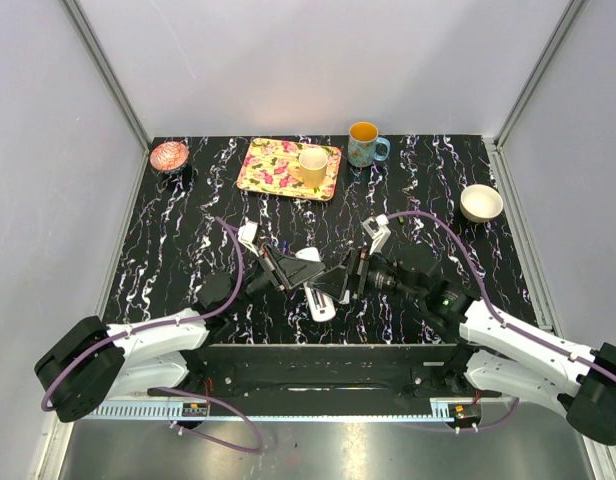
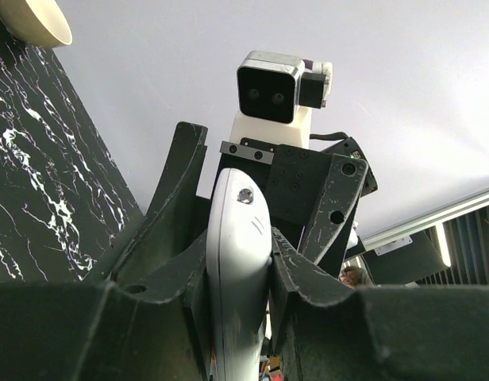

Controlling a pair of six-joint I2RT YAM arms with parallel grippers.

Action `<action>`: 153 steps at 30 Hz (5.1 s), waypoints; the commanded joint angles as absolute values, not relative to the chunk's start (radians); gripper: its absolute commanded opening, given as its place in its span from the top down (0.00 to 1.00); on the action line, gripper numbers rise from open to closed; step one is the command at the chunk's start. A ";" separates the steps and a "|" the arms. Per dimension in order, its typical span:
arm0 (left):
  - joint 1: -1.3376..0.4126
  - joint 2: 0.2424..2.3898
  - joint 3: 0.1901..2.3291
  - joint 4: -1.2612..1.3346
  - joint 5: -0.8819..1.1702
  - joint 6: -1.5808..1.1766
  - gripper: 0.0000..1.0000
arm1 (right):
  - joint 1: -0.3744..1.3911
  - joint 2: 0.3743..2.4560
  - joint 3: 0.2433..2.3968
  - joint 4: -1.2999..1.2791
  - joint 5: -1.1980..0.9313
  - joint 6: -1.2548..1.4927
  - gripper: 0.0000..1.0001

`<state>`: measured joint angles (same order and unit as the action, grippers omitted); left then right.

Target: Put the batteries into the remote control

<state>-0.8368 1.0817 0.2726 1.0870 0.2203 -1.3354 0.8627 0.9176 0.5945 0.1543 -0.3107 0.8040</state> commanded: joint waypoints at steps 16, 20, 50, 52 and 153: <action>-0.833 1.020 0.295 1.150 0.176 -1.335 1.00 | 0.856 0.931 0.578 0.181 -0.316 0.793 0.08; -0.831 1.014 0.296 1.120 0.176 -1.322 1.00 | 0.854 0.930 0.601 0.166 -0.316 0.781 0.05; -0.687 0.983 0.155 1.077 0.216 -1.382 1.00 | 0.824 0.799 0.791 -0.289 0.087 0.591 0.06; -0.664 0.947 0.138 1.052 0.229 -1.379 1.00 | 0.819 0.863 0.866 -0.389 0.266 0.554 0.06; -0.465 0.802 0.066 0.894 0.453 -1.385 1.00 | 0.221 2.022 1.453 -0.344 0.201 0.209 0.69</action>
<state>-0.4694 0.7921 0.0757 0.7826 0.4313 -1.3624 0.2264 2.0613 1.4536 -0.3462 0.2142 0.2226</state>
